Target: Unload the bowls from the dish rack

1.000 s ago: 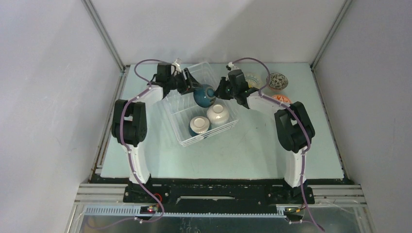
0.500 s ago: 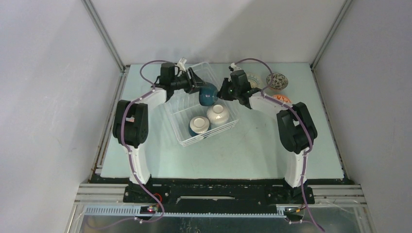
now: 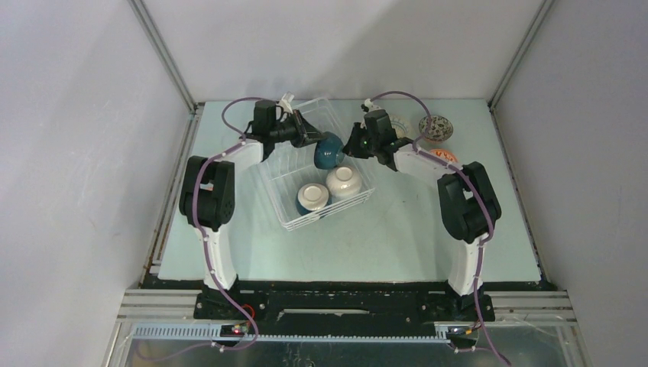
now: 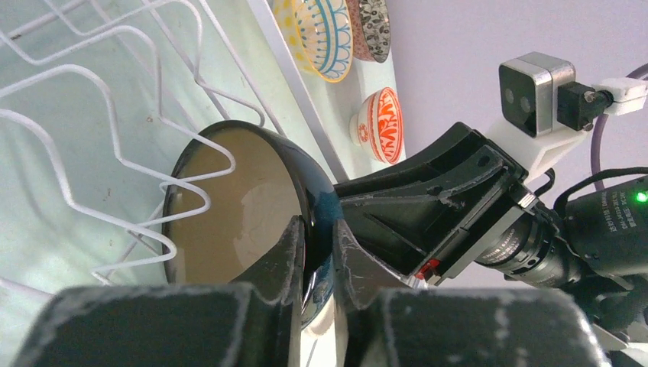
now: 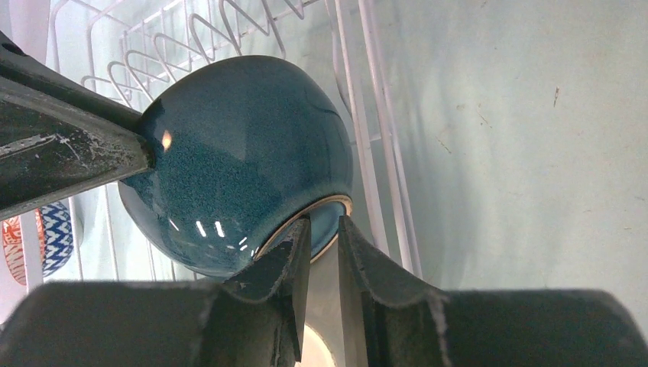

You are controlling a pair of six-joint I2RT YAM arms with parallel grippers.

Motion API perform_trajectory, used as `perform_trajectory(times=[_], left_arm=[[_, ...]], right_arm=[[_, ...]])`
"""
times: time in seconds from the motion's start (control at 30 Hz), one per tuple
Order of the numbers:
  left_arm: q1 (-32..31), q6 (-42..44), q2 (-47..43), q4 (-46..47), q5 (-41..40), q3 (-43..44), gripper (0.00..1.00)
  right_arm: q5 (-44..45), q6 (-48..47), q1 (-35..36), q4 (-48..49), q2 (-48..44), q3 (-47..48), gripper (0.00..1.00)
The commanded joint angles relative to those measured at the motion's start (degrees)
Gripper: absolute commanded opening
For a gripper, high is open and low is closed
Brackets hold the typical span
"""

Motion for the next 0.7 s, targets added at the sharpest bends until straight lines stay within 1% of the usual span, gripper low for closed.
perform_trajectory(times=[0.0,0.07,0.2,0.33,0.53,0.6,0.67], left_arm=[[-0.6,-0.2,-1.4,2.8,4.0,-0.9,0.10],[-0.5,-0.3,-1.6,2.8,4.3,-0.9,0.06],[-0.5,-0.1,-1.8,2.7,4.5,-1.1,0.00],[0.2,-0.9,-2.7,3.5,5.1,-1.2,0.00],[0.7,-4.9,-5.3,7.8,6.6,-1.5,0.00],[0.7,-7.4,-5.9,10.8,7.3,-2.3,0.00],[0.8,-12.3,-6.4,16.3,8.2,-4.2,0.00]], right_arm=[[-0.2,-1.2,-0.3,1.6,-3.2,-0.2,0.29],[-0.1,-1.4,-0.3,1.4,-3.8,-0.2,0.29],[0.3,-2.5,-0.3,1.0,-5.0,-0.2,0.29],[1.3,-3.7,-0.4,0.2,-6.3,-0.2,0.28],[2.5,-4.5,-0.4,0.1,-9.8,-1.3,0.28],[2.6,-4.8,-0.3,0.1,-11.0,-1.6,0.28],[3.3,-5.0,-0.3,-0.3,-12.0,-1.9,0.28]])
